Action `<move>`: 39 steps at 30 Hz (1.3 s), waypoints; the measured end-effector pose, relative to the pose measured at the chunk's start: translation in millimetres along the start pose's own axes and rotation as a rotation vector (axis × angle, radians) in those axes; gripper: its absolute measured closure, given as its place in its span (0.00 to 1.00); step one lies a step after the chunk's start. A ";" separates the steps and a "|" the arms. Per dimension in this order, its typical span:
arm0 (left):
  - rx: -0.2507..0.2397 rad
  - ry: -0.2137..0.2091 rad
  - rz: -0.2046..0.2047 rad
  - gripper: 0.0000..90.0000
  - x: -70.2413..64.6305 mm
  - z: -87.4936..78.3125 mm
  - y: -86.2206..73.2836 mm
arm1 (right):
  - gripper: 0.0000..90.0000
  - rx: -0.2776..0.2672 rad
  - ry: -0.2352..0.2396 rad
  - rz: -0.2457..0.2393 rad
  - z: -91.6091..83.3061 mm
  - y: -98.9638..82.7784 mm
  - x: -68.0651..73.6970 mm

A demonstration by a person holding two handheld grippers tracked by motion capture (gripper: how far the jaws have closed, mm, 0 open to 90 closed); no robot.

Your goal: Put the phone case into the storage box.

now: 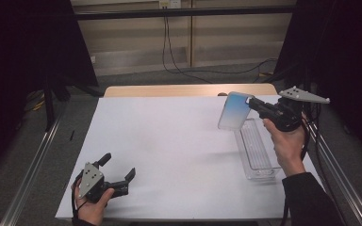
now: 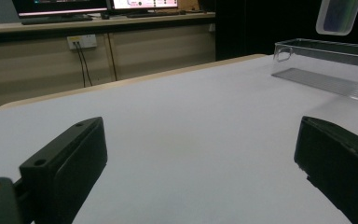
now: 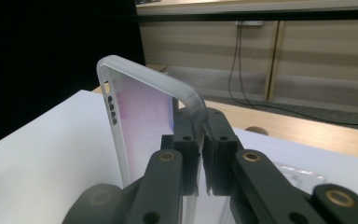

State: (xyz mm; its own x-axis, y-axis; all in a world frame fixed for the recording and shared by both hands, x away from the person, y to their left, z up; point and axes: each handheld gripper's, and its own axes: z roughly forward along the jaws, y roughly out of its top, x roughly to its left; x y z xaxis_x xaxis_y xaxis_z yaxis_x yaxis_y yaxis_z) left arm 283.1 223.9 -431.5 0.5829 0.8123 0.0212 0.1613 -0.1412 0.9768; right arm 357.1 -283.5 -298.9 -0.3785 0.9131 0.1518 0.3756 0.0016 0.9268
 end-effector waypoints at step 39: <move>0.009 -0.010 -0.011 0.03 0.4 2.9 3.5 | 0.94 0.040 -0.167 -0.028 31.7 6.3 -75.9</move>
State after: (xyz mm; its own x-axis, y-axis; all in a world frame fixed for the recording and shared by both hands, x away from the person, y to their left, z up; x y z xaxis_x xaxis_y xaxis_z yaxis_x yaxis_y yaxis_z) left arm 286.1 222.1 -428.7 0.5892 0.8079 0.0078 0.1752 -0.1372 0.9749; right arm 414.9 -339.9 -315.5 -0.2450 0.9675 0.0635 0.4010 0.0415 0.9152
